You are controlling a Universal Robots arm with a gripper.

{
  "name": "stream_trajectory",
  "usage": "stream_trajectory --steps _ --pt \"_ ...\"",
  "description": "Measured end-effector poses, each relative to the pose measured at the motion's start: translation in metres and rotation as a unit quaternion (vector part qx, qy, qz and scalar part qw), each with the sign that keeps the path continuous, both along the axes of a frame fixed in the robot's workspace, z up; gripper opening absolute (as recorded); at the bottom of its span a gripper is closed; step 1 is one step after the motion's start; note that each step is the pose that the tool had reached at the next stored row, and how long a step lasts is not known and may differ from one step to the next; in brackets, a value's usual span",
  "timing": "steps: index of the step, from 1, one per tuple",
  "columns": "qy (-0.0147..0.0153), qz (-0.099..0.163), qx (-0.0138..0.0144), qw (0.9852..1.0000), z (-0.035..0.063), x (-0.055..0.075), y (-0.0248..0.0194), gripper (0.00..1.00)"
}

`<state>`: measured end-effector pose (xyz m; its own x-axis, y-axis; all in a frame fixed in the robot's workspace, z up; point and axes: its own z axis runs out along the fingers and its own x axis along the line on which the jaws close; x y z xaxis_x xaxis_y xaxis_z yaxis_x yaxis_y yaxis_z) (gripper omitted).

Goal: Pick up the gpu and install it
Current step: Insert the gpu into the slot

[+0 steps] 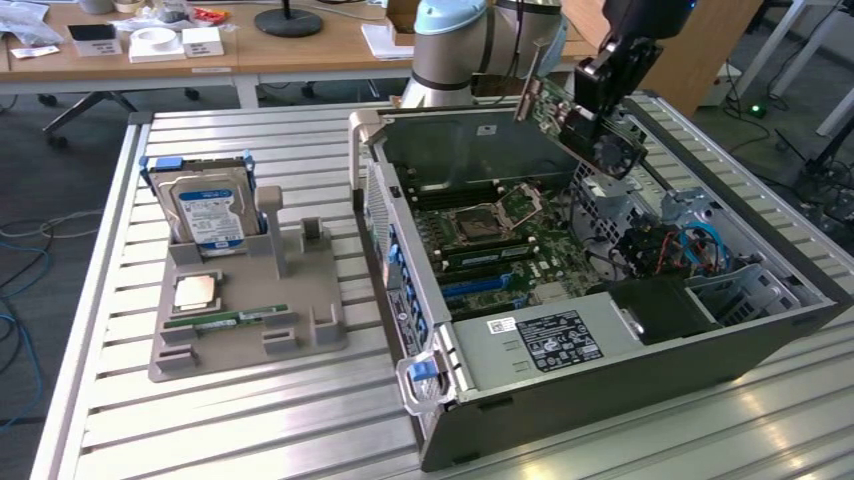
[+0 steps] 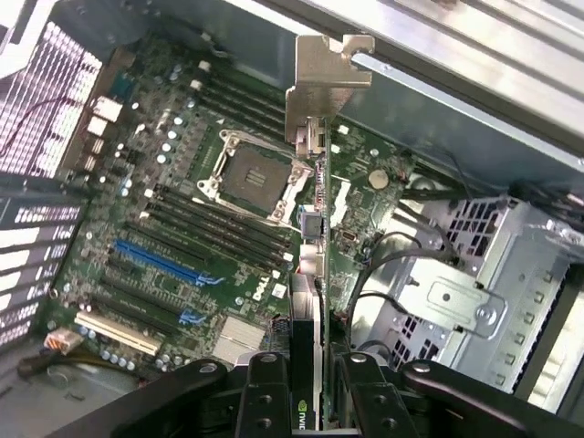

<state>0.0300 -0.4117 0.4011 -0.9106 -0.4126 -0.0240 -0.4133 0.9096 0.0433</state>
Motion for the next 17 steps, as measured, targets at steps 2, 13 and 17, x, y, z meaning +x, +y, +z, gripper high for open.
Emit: stream_trajectory --steps 2,13,17 --pt "0.0000 0.018 0.0000 0.9998 -0.0001 0.0000 0.0000 0.26" --pt "0.0000 0.117 0.0000 0.9931 -0.0008 0.0000 0.0000 0.26" --pt "0.0000 0.154 0.0000 0.9881 -0.0010 0.0000 0.0000 0.26"
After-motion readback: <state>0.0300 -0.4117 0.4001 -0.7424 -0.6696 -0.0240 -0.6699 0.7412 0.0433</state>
